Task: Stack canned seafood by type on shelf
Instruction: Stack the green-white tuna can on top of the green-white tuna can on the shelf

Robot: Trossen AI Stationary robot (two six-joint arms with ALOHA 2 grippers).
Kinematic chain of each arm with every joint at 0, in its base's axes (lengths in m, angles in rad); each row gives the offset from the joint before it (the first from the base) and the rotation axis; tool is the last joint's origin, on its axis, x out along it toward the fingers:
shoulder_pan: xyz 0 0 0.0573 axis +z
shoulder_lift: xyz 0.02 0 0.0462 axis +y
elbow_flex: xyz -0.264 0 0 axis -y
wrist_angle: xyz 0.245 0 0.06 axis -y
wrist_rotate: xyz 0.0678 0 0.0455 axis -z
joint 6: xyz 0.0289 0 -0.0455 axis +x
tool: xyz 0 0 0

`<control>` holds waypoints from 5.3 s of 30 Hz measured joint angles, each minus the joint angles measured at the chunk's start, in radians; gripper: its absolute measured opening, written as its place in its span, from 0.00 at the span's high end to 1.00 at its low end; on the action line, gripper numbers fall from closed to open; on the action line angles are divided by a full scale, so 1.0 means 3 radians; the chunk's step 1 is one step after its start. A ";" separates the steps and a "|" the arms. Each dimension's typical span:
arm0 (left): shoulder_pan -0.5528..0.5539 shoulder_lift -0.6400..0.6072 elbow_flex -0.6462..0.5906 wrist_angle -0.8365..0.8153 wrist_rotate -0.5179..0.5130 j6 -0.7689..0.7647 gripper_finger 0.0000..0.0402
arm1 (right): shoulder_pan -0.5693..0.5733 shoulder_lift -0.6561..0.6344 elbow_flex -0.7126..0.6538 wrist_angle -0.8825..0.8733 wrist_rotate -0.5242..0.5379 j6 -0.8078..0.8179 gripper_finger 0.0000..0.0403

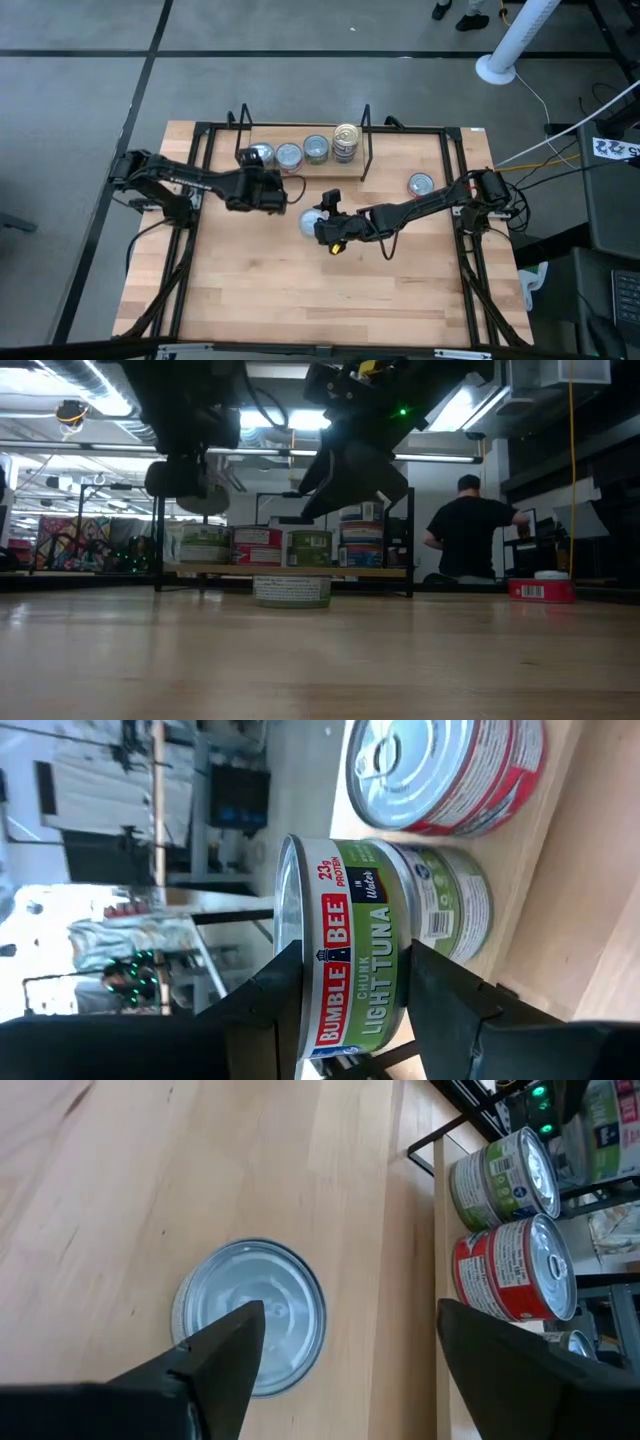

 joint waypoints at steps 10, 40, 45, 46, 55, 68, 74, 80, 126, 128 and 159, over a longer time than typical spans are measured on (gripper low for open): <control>0.0402 0.0001 0.0000 0.0307 0.0276 0.0540 0.66 | 0.0000 0.0000 0.0000 0.0000 -0.0025 -0.0001 0.26; 0.0720 0.0001 0.0003 0.0574 0.0636 0.0919 0.56 | 0.0000 0.0003 0.0000 0.0001 -0.0316 -0.0004 0.26; 0.0720 0.0001 0.0003 0.0574 0.0635 0.0916 0.56 | 0.0001 0.0004 0.0000 0.0001 -0.0317 -0.0004 0.26; 0.0720 0.0001 0.0003 0.0574 0.0635 0.0915 0.56 | 0.0001 0.0004 0.0000 0.0001 -0.0317 -0.0004 0.26; 0.0722 0.0004 0.0003 0.0573 0.0637 0.0625 0.51 | 0.0001 0.0004 -0.0001 0.0001 -0.0317 -0.0004 0.26; 0.0714 0.0004 0.0003 0.0285 0.0732 0.0715 0.42 | 0.0001 0.0004 -0.0001 0.0000 -0.0317 -0.0004 0.26; 0.0714 0.0004 0.0003 0.0249 0.0730 0.0642 0.41 | 0.0001 0.0004 -0.0001 0.0000 -0.0317 -0.0004 0.26; 0.0715 0.0004 0.0003 0.0301 0.0714 0.0644 0.41 | 0.0001 0.0005 -0.0001 0.0000 -0.0317 -0.0004 0.26; -0.0824 0.0486 0.0215 0.1994 0.1865 -0.0185 0.42 | 0.0004 0.0006 -0.0003 -0.1179 -0.0412 -0.0018 0.26; -0.0860 0.0607 0.0215 0.2090 0.1865 -0.0105 0.43 | 0.0004 0.0006 -0.0003 -0.1128 -0.0444 -0.0018 0.26; -0.0853 0.1333 0.0220 0.2225 0.1484 0.0343 0.91 | 0.0003 0.0071 0.0002 -0.0891 -0.0729 0.0004 0.26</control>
